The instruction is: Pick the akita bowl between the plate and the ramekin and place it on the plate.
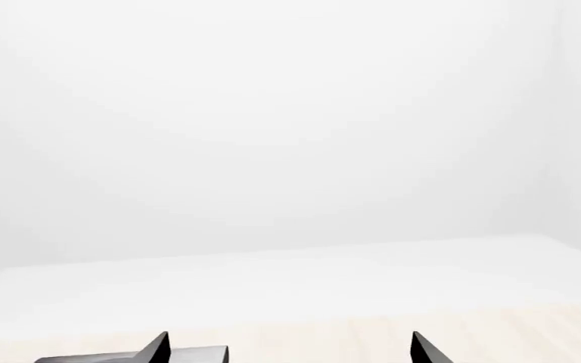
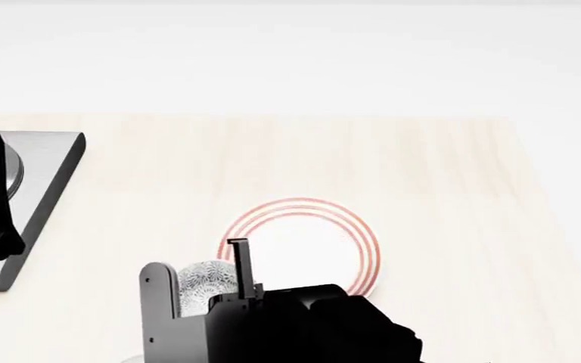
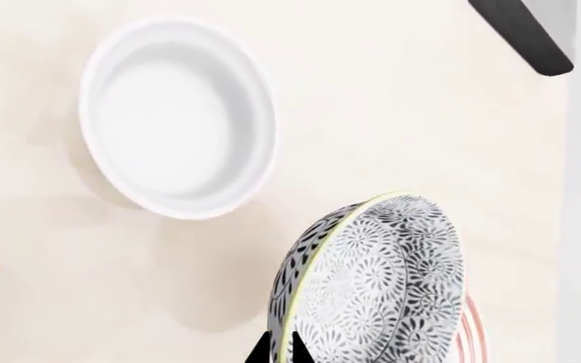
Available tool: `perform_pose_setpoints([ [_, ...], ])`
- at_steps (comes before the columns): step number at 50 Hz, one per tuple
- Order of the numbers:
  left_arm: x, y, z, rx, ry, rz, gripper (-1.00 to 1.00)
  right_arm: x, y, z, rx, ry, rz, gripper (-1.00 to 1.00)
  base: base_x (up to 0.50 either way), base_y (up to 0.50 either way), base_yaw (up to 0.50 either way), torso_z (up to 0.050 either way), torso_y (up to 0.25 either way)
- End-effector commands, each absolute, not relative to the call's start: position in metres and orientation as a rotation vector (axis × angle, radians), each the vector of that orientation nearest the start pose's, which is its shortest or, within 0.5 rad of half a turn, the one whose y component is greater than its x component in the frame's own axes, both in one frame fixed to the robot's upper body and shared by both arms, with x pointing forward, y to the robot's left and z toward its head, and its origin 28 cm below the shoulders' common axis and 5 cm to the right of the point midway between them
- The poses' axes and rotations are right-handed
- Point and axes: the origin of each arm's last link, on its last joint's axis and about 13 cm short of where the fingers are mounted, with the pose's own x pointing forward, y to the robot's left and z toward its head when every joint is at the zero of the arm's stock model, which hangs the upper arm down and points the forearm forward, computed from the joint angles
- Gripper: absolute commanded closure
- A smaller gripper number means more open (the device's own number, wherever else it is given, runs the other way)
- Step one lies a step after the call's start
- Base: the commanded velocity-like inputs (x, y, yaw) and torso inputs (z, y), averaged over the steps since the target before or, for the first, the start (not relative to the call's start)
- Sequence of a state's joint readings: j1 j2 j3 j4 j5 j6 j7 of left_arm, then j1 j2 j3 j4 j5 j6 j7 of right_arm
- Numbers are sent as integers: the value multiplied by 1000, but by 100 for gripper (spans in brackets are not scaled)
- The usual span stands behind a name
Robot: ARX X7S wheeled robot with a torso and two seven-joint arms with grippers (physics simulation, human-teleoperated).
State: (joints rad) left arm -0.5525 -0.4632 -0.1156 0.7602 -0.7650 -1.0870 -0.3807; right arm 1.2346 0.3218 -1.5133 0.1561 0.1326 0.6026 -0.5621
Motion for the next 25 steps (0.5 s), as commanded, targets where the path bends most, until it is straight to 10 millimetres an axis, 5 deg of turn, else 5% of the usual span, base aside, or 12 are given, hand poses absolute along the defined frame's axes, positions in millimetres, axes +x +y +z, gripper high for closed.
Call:
perform_pose_setpoints([
  [1, 223, 255, 225, 55, -174, -30, -100, 343, -37, 183, -1354, 268, 1098, 100, 0, 0, 0, 0, 0],
  [25, 217, 253, 224, 59, -164, -45, -100, 325, -57, 218, -1374, 232, 1042, 100, 0, 0, 0, 0, 0],
])
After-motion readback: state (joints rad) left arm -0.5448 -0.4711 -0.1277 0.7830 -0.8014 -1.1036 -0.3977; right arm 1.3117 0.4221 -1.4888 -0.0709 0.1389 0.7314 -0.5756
